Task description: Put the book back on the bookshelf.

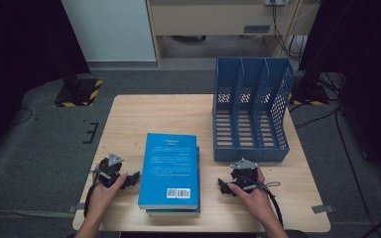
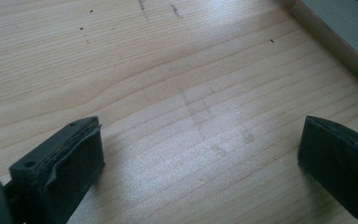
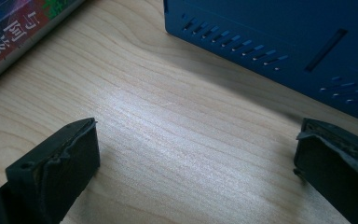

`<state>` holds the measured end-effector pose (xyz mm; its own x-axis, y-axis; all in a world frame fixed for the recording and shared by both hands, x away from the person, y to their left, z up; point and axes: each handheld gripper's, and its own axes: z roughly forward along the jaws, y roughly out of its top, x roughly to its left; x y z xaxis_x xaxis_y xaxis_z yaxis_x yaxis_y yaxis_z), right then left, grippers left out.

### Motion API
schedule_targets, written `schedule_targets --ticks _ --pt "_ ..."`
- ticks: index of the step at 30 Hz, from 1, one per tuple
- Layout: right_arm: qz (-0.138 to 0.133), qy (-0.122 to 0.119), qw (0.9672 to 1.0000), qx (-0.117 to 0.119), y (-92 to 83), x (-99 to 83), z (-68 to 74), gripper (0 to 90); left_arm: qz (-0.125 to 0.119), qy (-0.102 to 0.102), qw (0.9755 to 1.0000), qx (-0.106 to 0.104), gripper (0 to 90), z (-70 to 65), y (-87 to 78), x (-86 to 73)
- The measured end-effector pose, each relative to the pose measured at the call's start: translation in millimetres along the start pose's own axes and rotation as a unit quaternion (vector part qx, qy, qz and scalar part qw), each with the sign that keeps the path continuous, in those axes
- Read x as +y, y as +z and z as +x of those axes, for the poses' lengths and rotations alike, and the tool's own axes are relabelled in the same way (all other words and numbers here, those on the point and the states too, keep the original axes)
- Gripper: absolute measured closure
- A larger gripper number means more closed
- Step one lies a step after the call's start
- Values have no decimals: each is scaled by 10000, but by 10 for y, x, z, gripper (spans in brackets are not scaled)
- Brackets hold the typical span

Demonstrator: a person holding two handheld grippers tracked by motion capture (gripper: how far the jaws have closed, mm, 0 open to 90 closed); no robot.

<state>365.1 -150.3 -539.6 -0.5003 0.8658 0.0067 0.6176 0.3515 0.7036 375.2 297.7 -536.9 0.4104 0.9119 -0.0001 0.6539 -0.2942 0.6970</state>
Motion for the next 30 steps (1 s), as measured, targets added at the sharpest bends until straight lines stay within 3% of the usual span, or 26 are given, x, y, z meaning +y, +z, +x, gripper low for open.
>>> schedule_targets --ticks 9,12,17,20,22,25,26,30 --pt "4 -21 10000 29 18 18 4 3 64 104 9999 -92 0 -37 -12 9" --pt "12 -15 10000 36 13 15 8 7 85 154 9998 -136 41 -52 -30 14" --pt "183 -208 9995 177 -30 19 7 23 53 325 9992 -236 46 -87 -73 46" --pt "304 -420 9979 390 -70 22 6 58 -118 431 9988 -220 51 -117 -172 77" --pt "320 -324 9981 423 -118 32 7 111 -198 425 9986 -249 54 -123 -253 89" --pt "184 -351 9984 396 -244 68 32 139 -362 275 9981 -417 62 -119 -375 91" --pt "-2 -312 9986 434 -349 102 74 139 -397 328 9978 -425 66 -127 -411 94" --pt "-72 -383 9977 554 -468 165 153 142 -411 515 9966 -494 70 -169 -541 150"
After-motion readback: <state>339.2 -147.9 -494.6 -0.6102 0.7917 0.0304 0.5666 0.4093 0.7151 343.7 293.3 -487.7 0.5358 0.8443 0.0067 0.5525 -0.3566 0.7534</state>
